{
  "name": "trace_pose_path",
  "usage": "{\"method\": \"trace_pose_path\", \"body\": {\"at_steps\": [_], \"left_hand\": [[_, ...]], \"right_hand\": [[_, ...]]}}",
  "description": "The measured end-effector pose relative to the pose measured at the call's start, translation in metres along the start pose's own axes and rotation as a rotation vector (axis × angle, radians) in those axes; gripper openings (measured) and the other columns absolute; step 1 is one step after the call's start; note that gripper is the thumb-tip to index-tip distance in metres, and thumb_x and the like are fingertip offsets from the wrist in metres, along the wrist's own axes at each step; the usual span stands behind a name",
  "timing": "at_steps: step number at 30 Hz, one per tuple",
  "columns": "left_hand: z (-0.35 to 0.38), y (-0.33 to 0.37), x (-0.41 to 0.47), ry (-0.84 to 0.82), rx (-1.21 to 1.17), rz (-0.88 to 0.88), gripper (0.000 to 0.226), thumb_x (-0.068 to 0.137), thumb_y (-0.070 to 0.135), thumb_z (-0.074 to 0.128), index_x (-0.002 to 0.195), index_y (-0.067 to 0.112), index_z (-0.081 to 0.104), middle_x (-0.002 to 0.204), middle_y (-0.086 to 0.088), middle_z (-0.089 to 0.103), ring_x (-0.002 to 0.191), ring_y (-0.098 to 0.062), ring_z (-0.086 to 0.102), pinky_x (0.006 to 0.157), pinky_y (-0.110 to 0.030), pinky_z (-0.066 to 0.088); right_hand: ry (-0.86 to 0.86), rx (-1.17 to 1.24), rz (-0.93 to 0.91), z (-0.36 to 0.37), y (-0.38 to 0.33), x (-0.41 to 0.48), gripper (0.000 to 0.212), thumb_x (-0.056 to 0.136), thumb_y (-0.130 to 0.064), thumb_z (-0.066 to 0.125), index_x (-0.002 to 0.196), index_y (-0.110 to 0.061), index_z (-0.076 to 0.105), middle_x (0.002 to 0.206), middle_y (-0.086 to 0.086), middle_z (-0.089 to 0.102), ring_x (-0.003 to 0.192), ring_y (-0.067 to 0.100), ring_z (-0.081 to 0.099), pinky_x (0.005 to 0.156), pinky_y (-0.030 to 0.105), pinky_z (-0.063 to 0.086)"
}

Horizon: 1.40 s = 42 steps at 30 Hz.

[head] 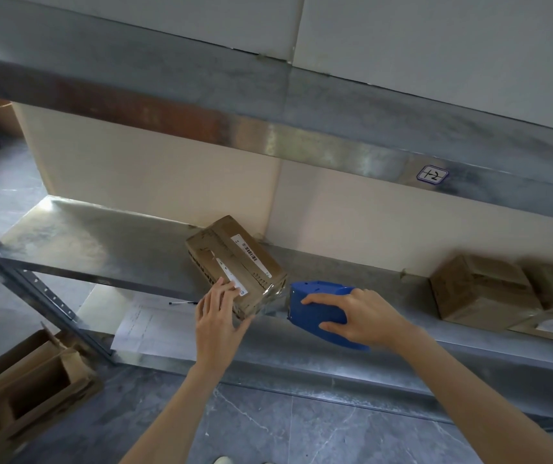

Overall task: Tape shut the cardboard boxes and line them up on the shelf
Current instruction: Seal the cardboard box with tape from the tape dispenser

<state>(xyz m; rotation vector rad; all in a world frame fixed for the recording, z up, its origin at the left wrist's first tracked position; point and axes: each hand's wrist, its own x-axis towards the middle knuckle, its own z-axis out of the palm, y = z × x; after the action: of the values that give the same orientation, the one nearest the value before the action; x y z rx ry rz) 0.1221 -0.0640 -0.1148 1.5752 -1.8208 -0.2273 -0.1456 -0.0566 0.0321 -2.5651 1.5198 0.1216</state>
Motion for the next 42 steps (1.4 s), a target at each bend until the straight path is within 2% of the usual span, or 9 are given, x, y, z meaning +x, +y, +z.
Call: {"method": "trace_pose_path", "body": {"at_steps": [7, 11, 13, 16, 21, 24, 31, 36, 42], "left_hand": [[-0.023, -0.018, -0.005, -0.054, -0.114, 0.001, 0.063, 0.067, 0.016, 0.09, 0.122, 0.012, 0.061, 0.137, -0.004, 0.058, 0.136, -0.023, 0.045, 0.105, -0.044, 0.043], [-0.051, -0.041, 0.0, -0.175, -0.219, -0.017, 0.06, 0.074, 0.006, 0.083, 0.128, 0.01, 0.059, 0.146, -0.003, 0.051, 0.137, -0.02, 0.045, 0.106, -0.048, 0.047], [-0.06, -0.047, 0.006, -0.216, -0.24, -0.016, 0.056, 0.076, 0.003, 0.081, 0.127, 0.009, 0.059, 0.147, 0.001, 0.048, 0.138, -0.019, 0.044, 0.106, -0.048, 0.047], [-0.067, -0.048, 0.012, -0.253, -0.264, -0.046, 0.062, 0.078, 0.006, 0.08, 0.133, 0.015, 0.053, 0.15, 0.004, 0.046, 0.135, -0.018, 0.049, 0.106, -0.047, 0.047], [-0.063, -0.047, 0.015, -0.22, -0.231, -0.052, 0.065, 0.078, 0.017, 0.083, 0.136, 0.015, 0.054, 0.149, 0.003, 0.046, 0.132, -0.017, 0.05, 0.102, -0.043, 0.05], [-0.061, -0.049, 0.017, -0.215, -0.207, -0.034, 0.067, 0.079, 0.019, 0.082, 0.139, 0.016, 0.054, 0.15, 0.003, 0.047, 0.14, -0.013, 0.041, 0.108, -0.041, 0.045], [-0.06, -0.055, 0.018, -0.217, -0.167, 0.008, 0.067, 0.078, 0.026, 0.081, 0.139, 0.021, 0.055, 0.147, 0.008, 0.049, 0.139, -0.007, 0.04, 0.106, -0.033, 0.044], [-0.055, -0.063, 0.019, -0.228, -0.167, -0.007, 0.067, 0.076, 0.027, 0.083, 0.137, 0.025, 0.055, 0.147, 0.009, 0.049, 0.137, 0.003, 0.036, 0.105, -0.028, 0.042], [-0.051, -0.065, 0.019, -0.23, -0.127, 0.012, 0.07, 0.075, 0.03, 0.083, 0.138, 0.031, 0.052, 0.144, 0.02, 0.043, 0.134, 0.013, 0.031, 0.103, -0.022, 0.039]], "right_hand": [[-0.027, -0.016, -0.1, -0.002, -0.012, 0.005, 0.047, 0.096, -0.048, 0.05, 0.14, -0.051, 0.034, 0.054, -0.015, 0.033, 0.046, 0.004, 0.033, 0.052, 0.014, 0.021], [-0.08, 0.013, -0.171, 0.006, -0.031, 0.018, 0.049, 0.098, -0.046, 0.047, 0.142, -0.049, 0.026, 0.059, -0.01, 0.039, 0.05, 0.003, 0.033, 0.057, 0.026, 0.037], [-0.088, 0.036, -0.184, 0.008, -0.037, 0.027, 0.05, 0.099, -0.044, 0.048, 0.143, -0.049, 0.025, 0.06, -0.012, 0.037, 0.051, 0.001, 0.033, 0.058, 0.027, 0.034], [-0.102, 0.064, -0.183, 0.011, -0.036, 0.036, 0.049, 0.099, -0.043, 0.048, 0.143, -0.05, 0.026, 0.06, -0.018, 0.032, 0.053, -0.002, 0.031, 0.064, 0.029, 0.042], [-0.098, 0.014, -0.185, 0.017, -0.028, 0.042, 0.048, 0.101, -0.048, 0.042, 0.143, -0.053, 0.019, 0.07, -0.011, 0.046, 0.055, 0.0, 0.032, 0.074, 0.037, 0.048], [-0.084, -0.015, -0.192, 0.017, -0.024, 0.044, 0.048, 0.101, -0.05, 0.04, 0.144, -0.054, 0.019, 0.072, -0.012, 0.044, 0.057, 0.006, 0.034, 0.071, 0.036, 0.048], [-0.08, -0.023, -0.209, 0.011, -0.011, 0.04, 0.048, 0.1, -0.051, 0.041, 0.144, -0.054, 0.024, 0.053, -0.009, 0.031, 0.049, 0.004, 0.029, 0.063, 0.03, 0.043], [-0.072, -0.017, -0.132, 0.005, 0.02, 0.022, 0.046, 0.098, -0.051, 0.044, 0.14, -0.057, 0.028, 0.052, -0.008, 0.034, 0.049, 0.005, 0.03, 0.067, 0.031, 0.046], [-0.055, 0.01, -0.119, 0.005, 0.024, 0.012, 0.046, 0.098, -0.05, 0.046, 0.139, -0.058, 0.029, 0.057, -0.01, 0.038, 0.053, 0.003, 0.032, 0.064, 0.026, 0.036]]}}
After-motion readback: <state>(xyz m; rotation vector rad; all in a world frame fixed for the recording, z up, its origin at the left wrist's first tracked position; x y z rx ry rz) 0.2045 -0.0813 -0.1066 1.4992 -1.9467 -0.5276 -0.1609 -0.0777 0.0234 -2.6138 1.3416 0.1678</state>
